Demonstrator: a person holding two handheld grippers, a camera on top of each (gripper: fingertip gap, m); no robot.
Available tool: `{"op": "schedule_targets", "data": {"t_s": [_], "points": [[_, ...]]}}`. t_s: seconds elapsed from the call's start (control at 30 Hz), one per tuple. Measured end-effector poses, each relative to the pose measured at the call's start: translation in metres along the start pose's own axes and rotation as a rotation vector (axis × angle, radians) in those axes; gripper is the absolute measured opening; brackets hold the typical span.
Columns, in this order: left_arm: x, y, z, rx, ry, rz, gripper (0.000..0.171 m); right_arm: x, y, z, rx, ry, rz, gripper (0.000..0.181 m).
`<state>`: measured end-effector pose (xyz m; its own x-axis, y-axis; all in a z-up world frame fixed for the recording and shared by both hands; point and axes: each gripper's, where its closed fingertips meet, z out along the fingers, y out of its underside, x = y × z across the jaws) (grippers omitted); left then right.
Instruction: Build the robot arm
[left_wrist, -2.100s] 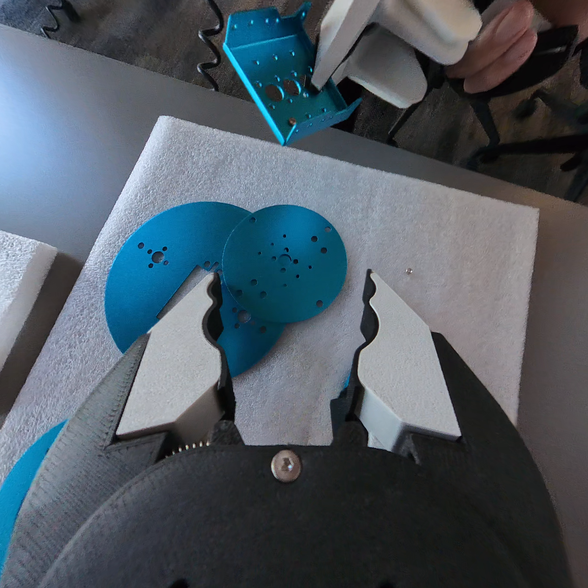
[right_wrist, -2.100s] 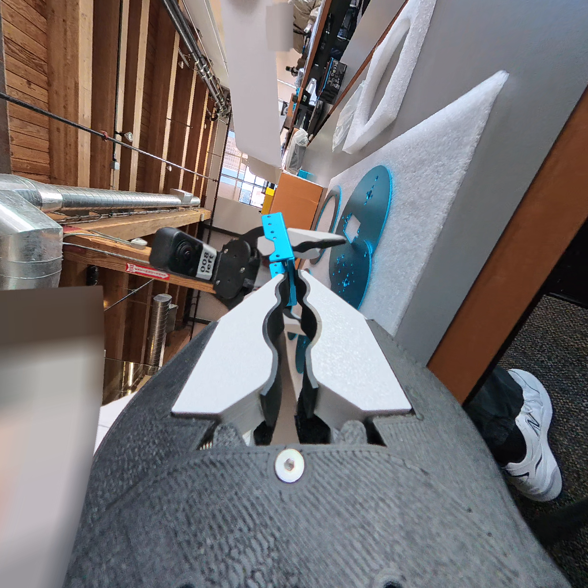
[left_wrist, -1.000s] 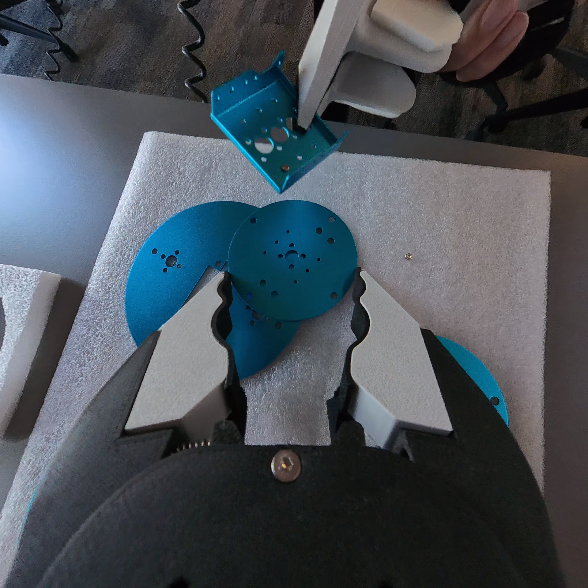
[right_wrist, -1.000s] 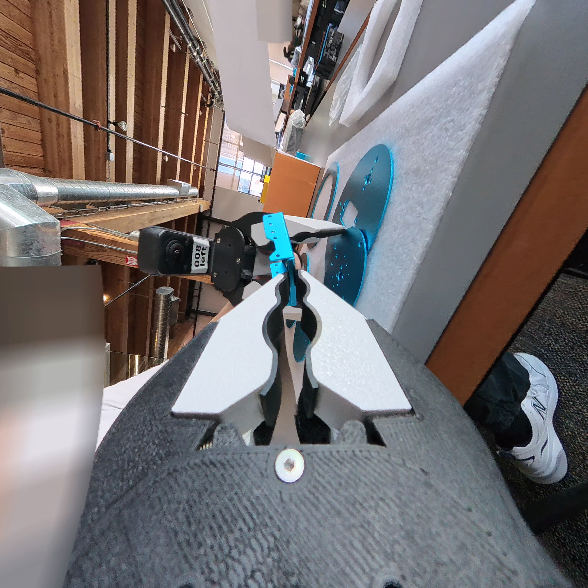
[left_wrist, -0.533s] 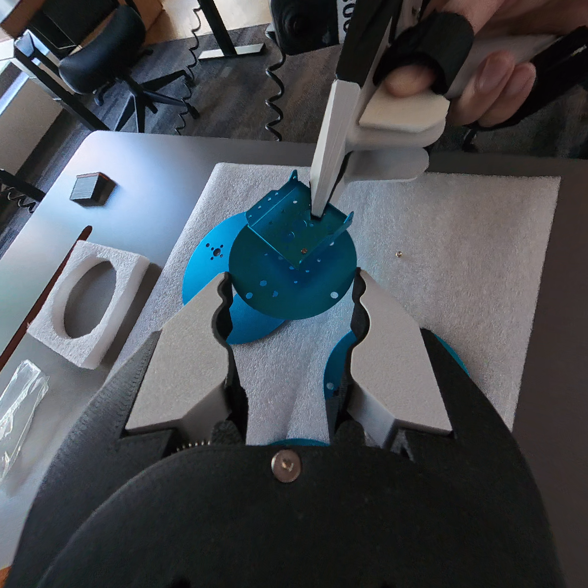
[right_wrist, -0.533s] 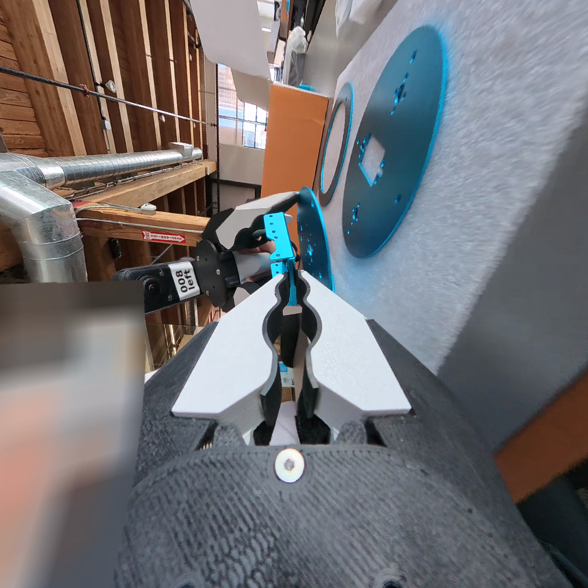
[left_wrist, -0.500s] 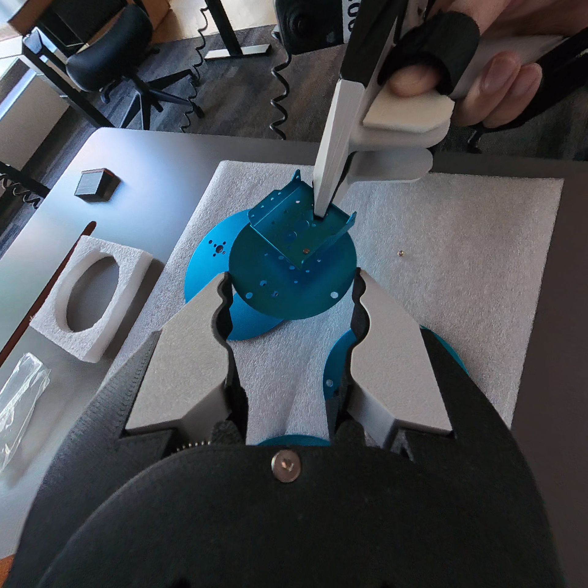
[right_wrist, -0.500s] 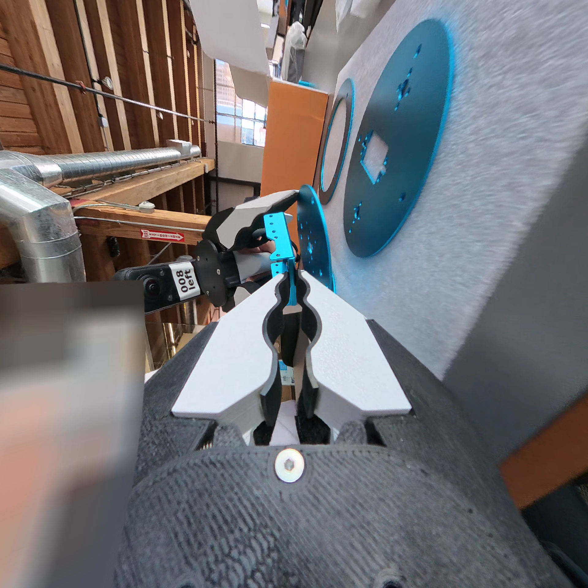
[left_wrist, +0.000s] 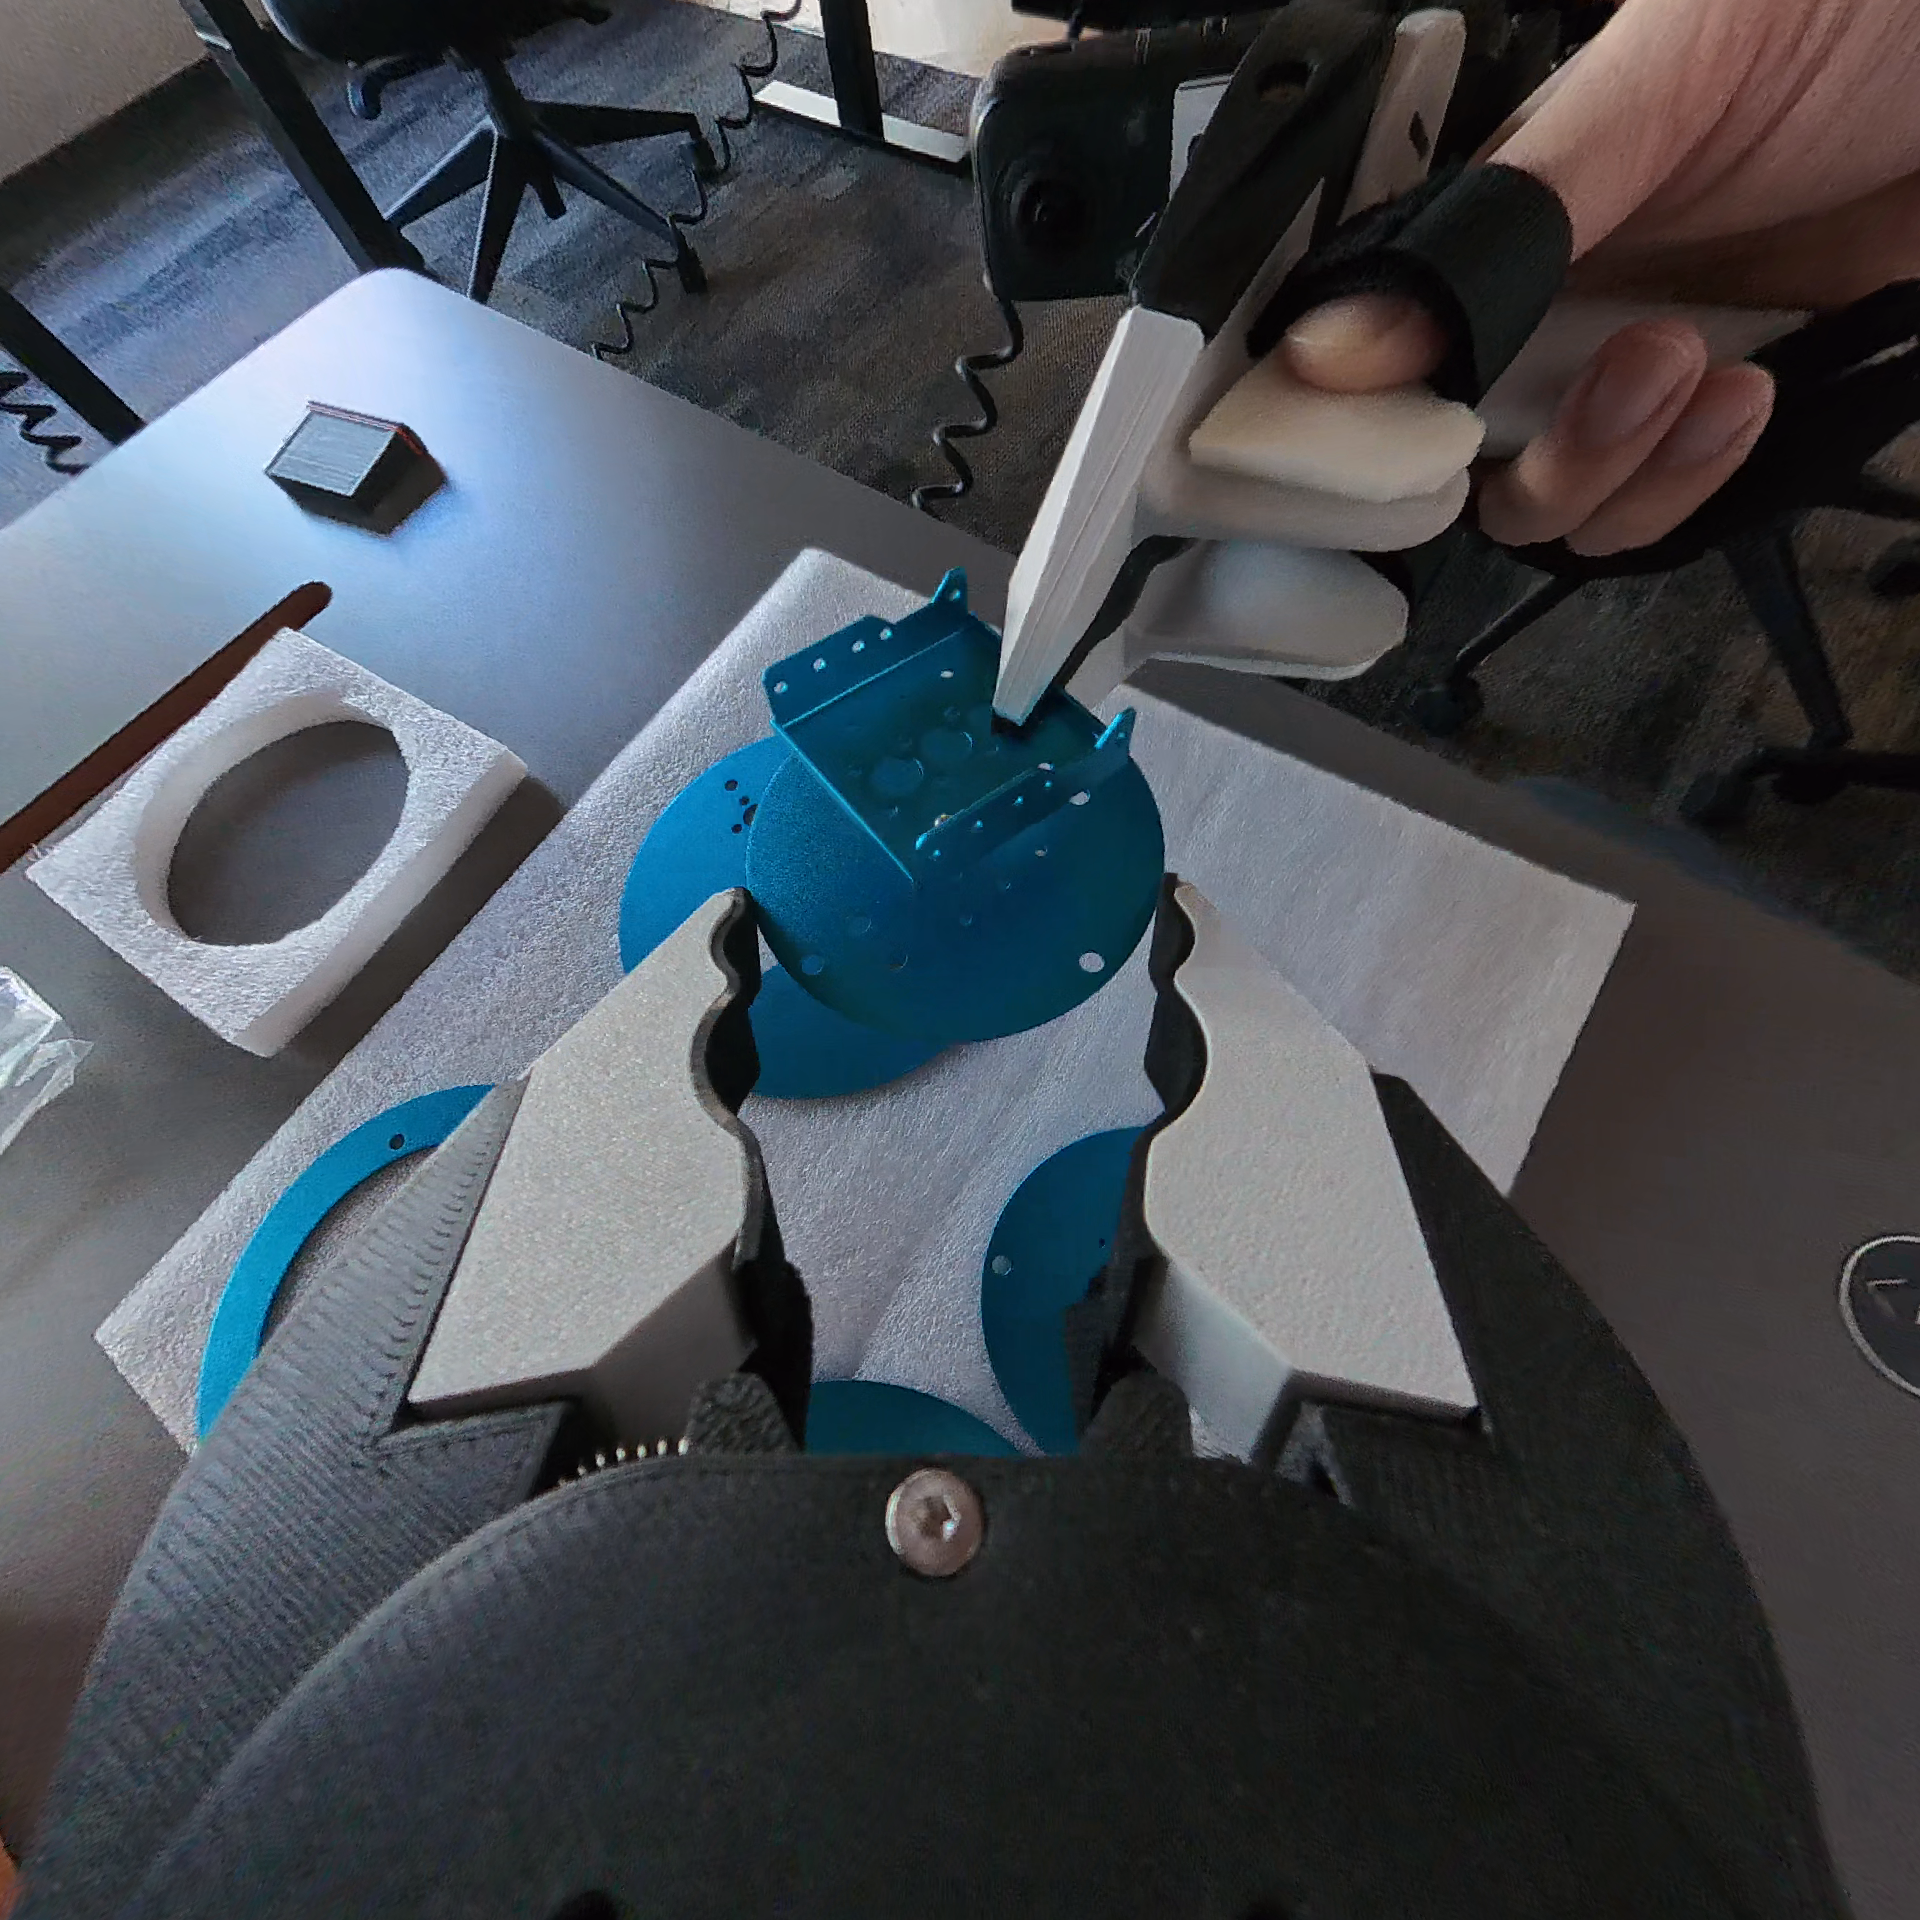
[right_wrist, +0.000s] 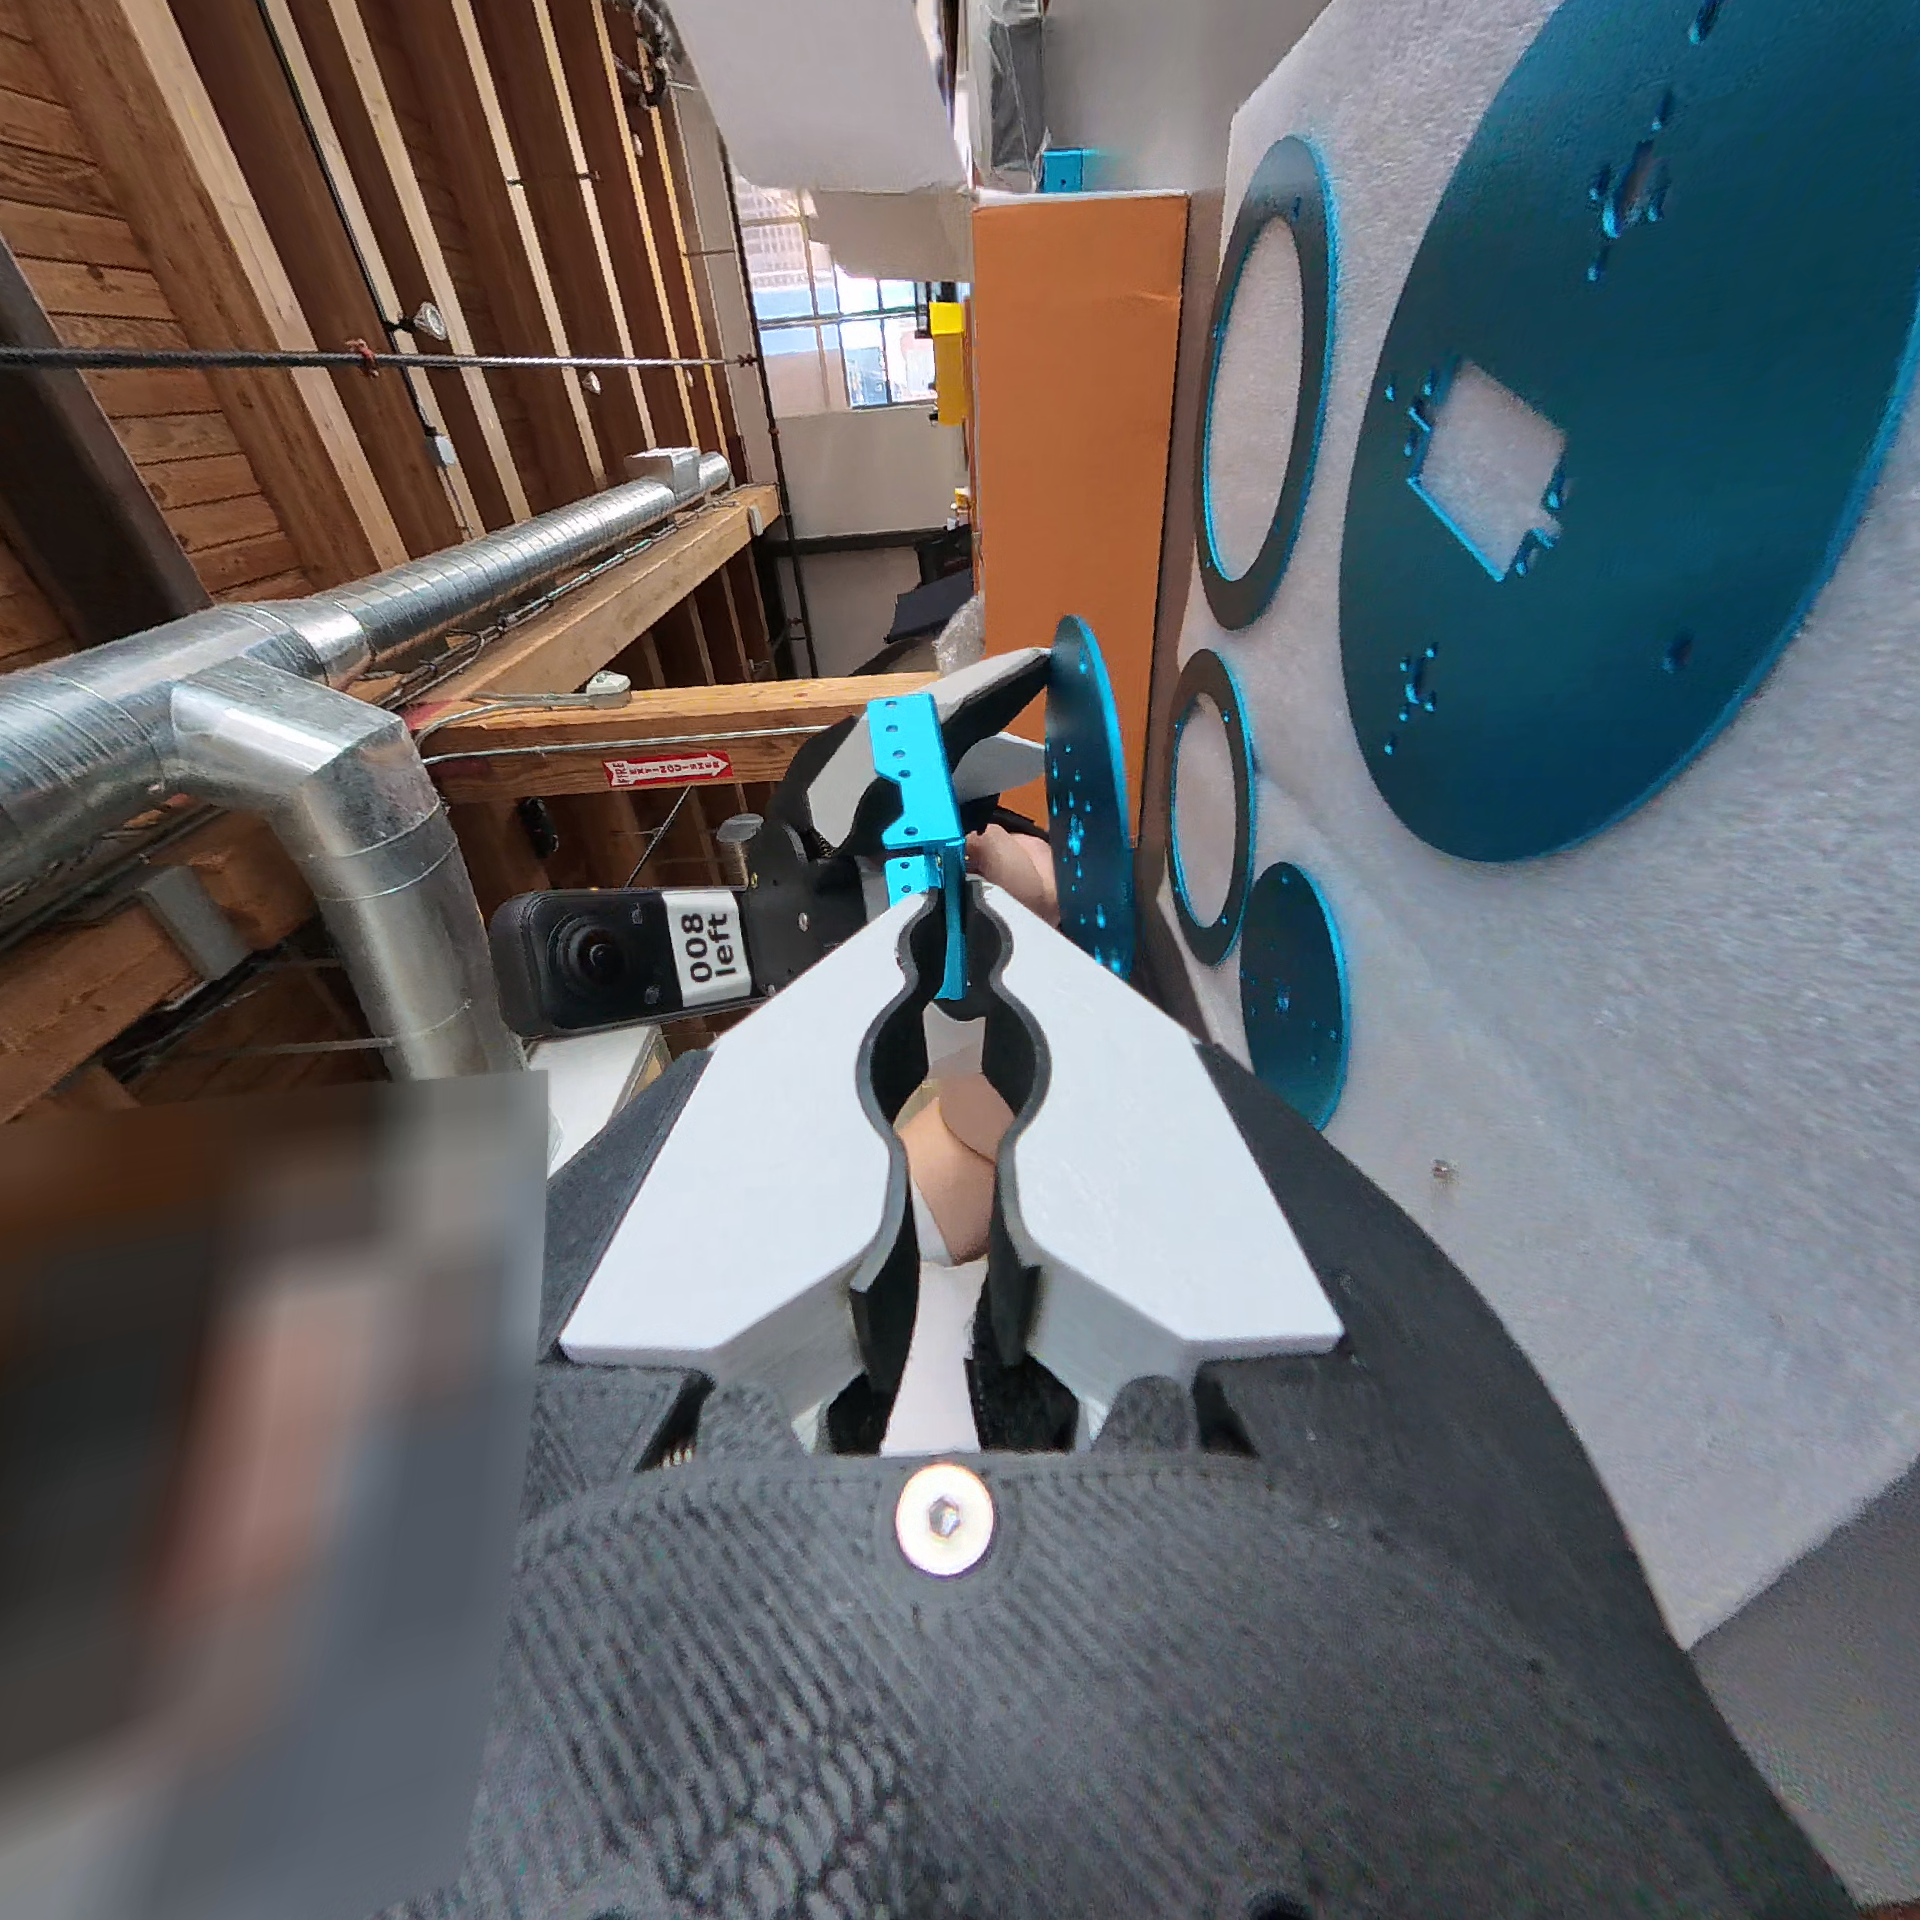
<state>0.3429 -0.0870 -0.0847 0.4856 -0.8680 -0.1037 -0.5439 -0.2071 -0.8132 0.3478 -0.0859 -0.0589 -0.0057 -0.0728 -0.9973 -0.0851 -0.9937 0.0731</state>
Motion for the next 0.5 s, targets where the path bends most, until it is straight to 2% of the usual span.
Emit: {"op": "schedule_targets", "data": {"t_s": [0.2,0.5], "points": [[-0.007,-0.025,-0.018,0.048,-0.045,-0.006,0.075,-0.027,-0.003,-0.002,-0.036,0.044,0.02,0.002],[-0.009,-0.027,-0.025,0.011,-0.057,-0.047,0.075,-0.045,-0.001,-0.001,-0.056,0.098,0.03,0.002]]}}
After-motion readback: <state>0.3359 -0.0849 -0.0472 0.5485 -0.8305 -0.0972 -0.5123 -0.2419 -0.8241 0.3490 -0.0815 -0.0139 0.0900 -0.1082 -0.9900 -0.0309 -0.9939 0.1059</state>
